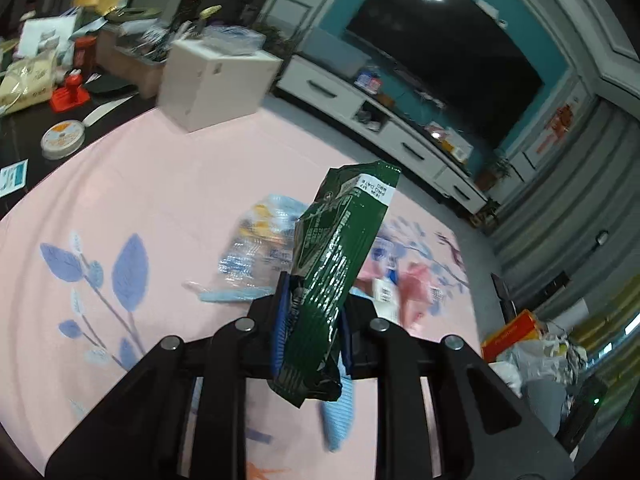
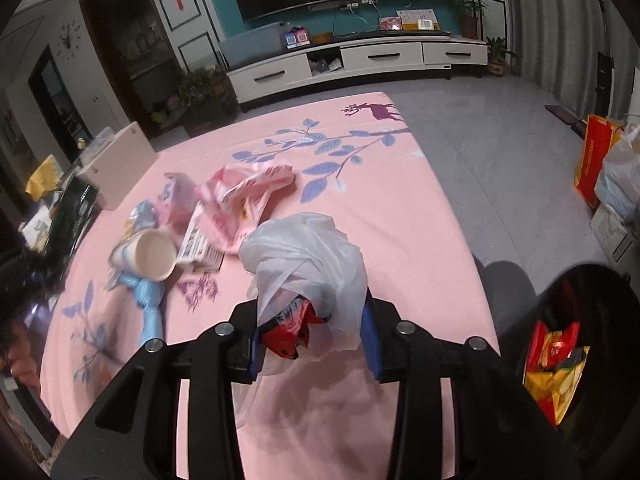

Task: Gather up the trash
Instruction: 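Carry the green snack bag and white plastic bag over the black bin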

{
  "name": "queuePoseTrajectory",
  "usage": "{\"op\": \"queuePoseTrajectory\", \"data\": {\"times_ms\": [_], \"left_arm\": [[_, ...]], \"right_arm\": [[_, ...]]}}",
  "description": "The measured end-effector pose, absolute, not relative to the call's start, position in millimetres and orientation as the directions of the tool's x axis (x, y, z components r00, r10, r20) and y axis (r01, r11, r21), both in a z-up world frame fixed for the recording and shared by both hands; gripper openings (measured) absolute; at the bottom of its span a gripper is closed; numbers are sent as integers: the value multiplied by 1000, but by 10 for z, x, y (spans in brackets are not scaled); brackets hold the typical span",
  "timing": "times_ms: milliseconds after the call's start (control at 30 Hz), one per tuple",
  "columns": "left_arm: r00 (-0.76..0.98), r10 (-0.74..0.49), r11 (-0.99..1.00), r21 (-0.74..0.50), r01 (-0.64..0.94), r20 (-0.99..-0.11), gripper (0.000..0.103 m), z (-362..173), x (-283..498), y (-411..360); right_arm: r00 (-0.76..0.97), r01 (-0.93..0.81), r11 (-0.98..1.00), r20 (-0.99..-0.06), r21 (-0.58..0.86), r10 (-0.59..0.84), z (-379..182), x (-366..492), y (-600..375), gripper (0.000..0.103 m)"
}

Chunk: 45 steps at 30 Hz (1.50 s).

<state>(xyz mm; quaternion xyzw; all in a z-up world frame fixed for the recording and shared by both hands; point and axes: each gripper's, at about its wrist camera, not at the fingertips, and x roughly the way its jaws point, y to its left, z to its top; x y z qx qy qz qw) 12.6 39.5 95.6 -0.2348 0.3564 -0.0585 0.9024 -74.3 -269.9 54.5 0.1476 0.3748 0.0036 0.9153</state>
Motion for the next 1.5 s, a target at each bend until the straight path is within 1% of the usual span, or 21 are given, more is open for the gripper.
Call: {"op": "queuePoseTrajectory", "data": {"times_ms": [100,167,233,400,800,1000,1167,1333,1500], "left_arm": [[746,-279,891,-452,-33,-604,22,1046,32,266],[748,-279,898,-439,-18,-603,22,1070,-31,189],[744,-281,907,-420,0,-607,22,1081,-95,86],[739,-296,928,-366,72,-605,23,1132,-257,-213],[668,-368,923,-342,177,-647,23,962,-364,-747],[649,-395,918,-312,246,-650,23,936,-482,-998],[629,-387,922,-293,252,-674,23,834,-570,-1116],[618,-352,936,-271,224,-703,23,686,-665,-1158],[606,-357,934,-288,213,-711,23,613,-789,-1194]], "right_arm": [[735,100,950,-666,294,129,496,-843,-2721,40],[713,124,946,-689,301,126,447,-843,-2734,40],[713,91,944,-683,318,161,467,-846,-2708,40],[720,78,941,-671,330,176,511,-930,-2689,40],[715,117,943,-685,313,139,470,-966,-2725,40],[716,129,944,-688,304,123,468,-1021,-2740,40],[724,154,946,-684,284,88,501,-1118,-2797,40],[727,165,946,-683,280,75,516,-1232,-2859,40],[730,195,943,-682,270,44,503,-1357,-2952,40]]}}
